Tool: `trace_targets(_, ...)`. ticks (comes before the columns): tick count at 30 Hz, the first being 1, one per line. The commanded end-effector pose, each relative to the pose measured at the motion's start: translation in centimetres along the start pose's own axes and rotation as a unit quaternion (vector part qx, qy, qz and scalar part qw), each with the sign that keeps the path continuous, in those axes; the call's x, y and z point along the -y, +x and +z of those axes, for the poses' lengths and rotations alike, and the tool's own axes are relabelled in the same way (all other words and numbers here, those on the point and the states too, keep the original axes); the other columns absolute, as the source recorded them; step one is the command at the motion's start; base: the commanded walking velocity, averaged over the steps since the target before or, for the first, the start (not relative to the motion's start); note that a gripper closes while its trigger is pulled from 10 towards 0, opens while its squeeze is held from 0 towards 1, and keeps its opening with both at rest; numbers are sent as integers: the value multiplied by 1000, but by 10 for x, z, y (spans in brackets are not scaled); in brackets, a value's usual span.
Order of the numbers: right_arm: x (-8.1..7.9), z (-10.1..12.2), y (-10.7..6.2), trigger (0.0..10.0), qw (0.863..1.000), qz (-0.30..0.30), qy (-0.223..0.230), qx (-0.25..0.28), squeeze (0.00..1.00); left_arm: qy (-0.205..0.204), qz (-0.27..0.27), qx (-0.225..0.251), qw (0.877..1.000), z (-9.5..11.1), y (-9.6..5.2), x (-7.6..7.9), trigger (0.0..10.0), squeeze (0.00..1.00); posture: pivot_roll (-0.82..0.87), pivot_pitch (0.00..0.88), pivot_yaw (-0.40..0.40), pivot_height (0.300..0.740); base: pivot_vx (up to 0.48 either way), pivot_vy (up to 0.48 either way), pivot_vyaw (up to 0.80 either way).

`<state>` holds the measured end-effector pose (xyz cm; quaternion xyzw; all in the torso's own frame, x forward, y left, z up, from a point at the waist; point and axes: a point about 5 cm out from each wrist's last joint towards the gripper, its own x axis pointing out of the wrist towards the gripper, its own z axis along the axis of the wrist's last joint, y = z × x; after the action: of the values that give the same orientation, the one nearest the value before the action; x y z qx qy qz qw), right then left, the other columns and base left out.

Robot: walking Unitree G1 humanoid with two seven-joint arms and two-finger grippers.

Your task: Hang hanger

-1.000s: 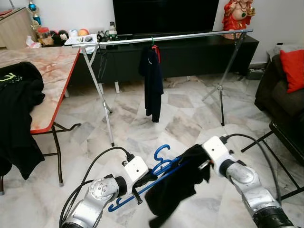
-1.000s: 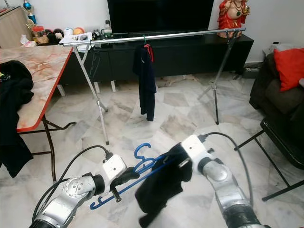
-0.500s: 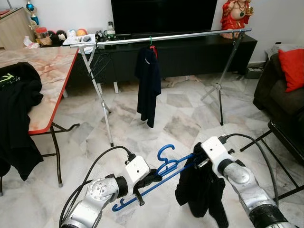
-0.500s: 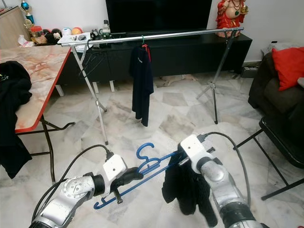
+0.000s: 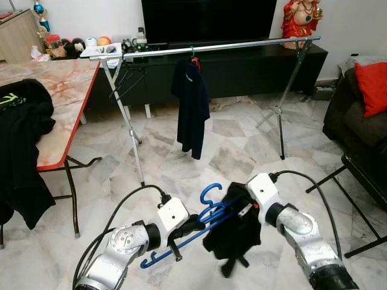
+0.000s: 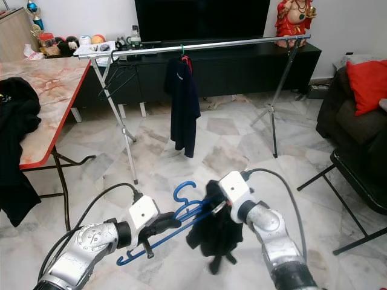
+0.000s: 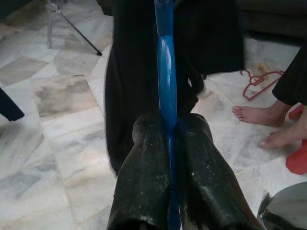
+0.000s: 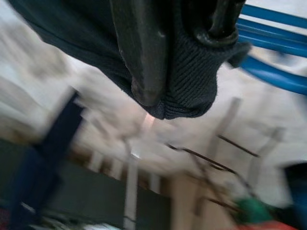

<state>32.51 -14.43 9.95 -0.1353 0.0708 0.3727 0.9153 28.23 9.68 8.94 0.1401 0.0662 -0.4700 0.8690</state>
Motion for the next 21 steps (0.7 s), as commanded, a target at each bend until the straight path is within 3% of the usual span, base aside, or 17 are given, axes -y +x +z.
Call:
trace_targets(1,-9,15,4,10000,998,42,-20,36,0,12,-15,23,1000,11,6,3,10000,0,66,45,13,740,0,0,0)
trace_targets(14,-25,28,-4,10000,990,125,12,66,0,3,3,6,1000,5,8,1,10000,0,59,46,13,740,0,0,0)
trace_targets(19,-14,13,-5,10000,998,59,-6,8,0,1,19,-3,1000,3,9,-1,10000,0,59,47,12,740,0,0,0)
trace_targets(21,-5,8,-6,10000,1000,3,5,-5,0,-1,25,-3,1000,2,8,-2,10000,0,58,48,11,740,0,0,0)
